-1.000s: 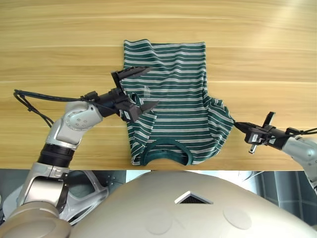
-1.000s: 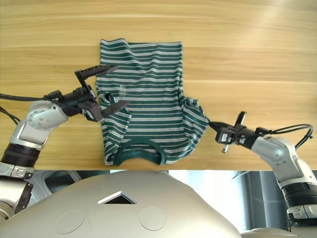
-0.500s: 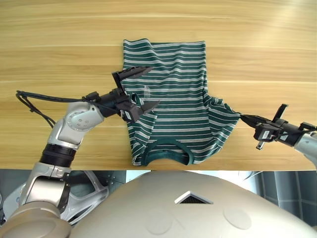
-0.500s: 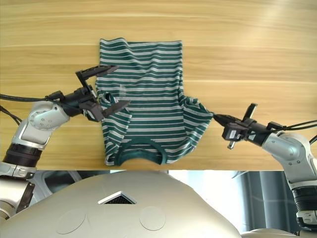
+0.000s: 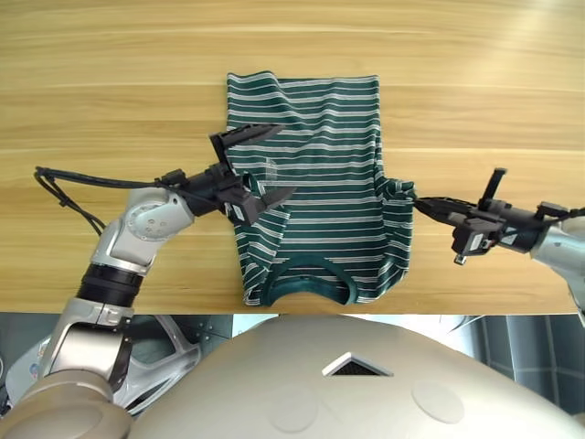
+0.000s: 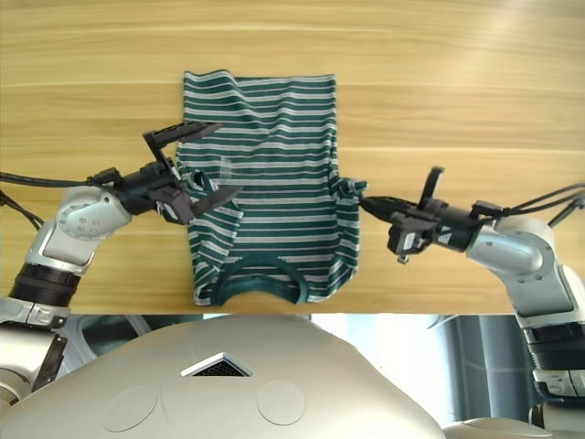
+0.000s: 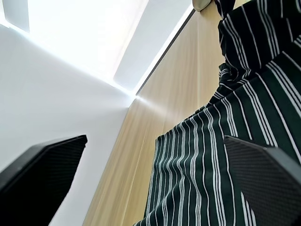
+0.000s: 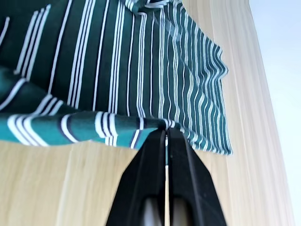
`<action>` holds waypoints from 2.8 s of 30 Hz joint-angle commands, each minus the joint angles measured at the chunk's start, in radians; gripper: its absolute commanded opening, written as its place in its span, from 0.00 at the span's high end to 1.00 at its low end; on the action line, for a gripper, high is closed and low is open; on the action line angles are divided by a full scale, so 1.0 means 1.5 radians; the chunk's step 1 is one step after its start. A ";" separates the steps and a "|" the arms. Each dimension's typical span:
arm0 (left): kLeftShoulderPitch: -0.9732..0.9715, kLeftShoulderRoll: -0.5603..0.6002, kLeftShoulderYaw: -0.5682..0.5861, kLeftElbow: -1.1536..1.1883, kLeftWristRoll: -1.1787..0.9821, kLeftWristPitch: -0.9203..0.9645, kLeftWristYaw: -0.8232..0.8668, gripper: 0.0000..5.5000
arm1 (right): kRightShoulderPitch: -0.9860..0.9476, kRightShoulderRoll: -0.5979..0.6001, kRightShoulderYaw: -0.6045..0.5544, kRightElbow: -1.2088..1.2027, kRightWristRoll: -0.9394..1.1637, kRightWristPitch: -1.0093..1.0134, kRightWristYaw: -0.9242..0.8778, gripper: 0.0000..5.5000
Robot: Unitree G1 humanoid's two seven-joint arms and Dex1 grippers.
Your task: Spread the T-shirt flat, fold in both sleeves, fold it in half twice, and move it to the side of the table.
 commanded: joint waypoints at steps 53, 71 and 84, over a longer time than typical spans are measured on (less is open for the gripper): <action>-0.044 -0.028 -0.029 0.057 -0.016 0.005 -0.013 0.02 | -0.182 0.056 -0.006 0.064 -0.090 0.120 -0.034 0.28; 0.331 0.335 0.140 -0.084 -0.537 0.050 -0.444 0.02 | 0.131 -0.056 -0.017 0.072 0.021 -0.035 0.108 0.03; 0.271 0.205 0.032 0.011 -0.311 0.017 -0.447 0.02 | 0.101 -0.017 0.114 0.042 -0.004 -0.012 0.140 0.03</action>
